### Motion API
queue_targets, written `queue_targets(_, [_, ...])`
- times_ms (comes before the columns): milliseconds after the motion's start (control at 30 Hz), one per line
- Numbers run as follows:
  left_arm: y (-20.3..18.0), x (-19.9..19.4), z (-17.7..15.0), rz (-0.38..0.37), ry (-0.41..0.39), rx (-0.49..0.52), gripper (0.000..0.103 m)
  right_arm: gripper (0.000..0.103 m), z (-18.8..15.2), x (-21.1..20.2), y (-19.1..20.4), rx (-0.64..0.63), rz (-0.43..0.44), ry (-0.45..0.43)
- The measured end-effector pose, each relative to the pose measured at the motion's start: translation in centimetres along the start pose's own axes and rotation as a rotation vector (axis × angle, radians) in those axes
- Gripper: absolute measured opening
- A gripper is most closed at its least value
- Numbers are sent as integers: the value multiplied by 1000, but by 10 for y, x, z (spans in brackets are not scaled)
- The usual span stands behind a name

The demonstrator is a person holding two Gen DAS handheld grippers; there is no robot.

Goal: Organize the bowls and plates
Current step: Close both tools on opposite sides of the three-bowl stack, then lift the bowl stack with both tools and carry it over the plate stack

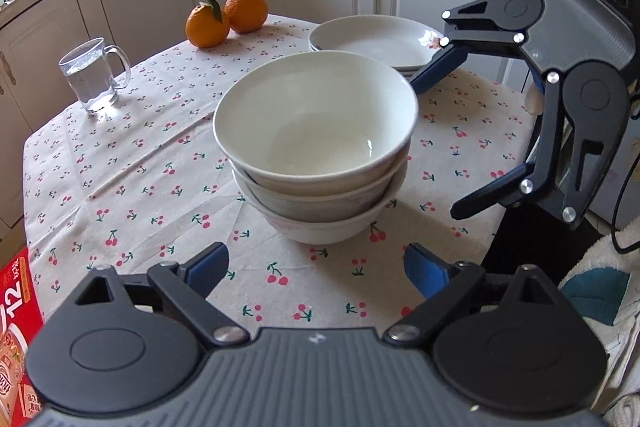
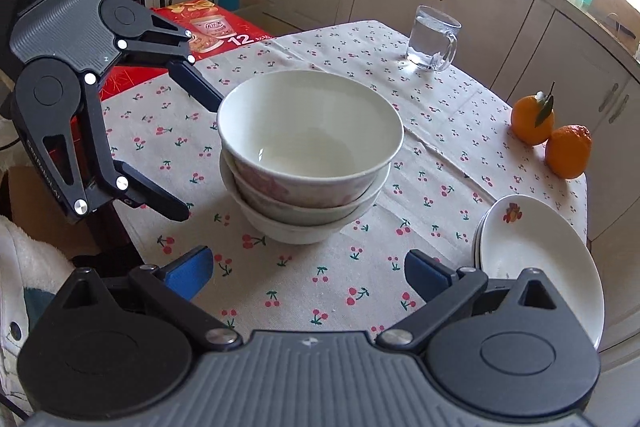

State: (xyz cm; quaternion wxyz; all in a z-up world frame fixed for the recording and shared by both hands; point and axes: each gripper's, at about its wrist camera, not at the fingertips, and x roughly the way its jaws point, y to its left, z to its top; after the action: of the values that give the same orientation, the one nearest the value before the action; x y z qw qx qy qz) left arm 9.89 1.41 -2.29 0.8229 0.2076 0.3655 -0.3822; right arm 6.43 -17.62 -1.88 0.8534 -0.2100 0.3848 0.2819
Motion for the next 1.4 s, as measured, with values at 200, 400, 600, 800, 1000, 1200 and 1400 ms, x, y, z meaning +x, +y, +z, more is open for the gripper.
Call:
queue_targets(200, [13, 19, 2, -47, 21, 44, 94, 103, -1, 21, -5, -40, 15, 32])
queue_targets(400, [20, 27, 12, -95, 14, 128, 94, 103, 5, 35, -9, -97, 56, 31])
queue_targets(600, [23, 30, 20, -160, 25, 216, 93, 103, 14, 44, -19, -95, 102, 16])
queue_targets(800, [28, 31, 24, -201, 20, 250, 92, 103, 20, 49, -21, -112, 134, 6])
queue_targets(1000, [30, 33, 25, -220, 19, 265, 92, 102, 26, 50, -21, -121, 163, 1])
queue_targets(1200, [32, 32, 27, -241, 5, 271, 91, 101, 28, 47, -22, -133, 169, 4])
queue_targets(1400, [34, 35, 29, -269, 12, 289, 87, 96, 28, 50, -21, -141, 182, 22])
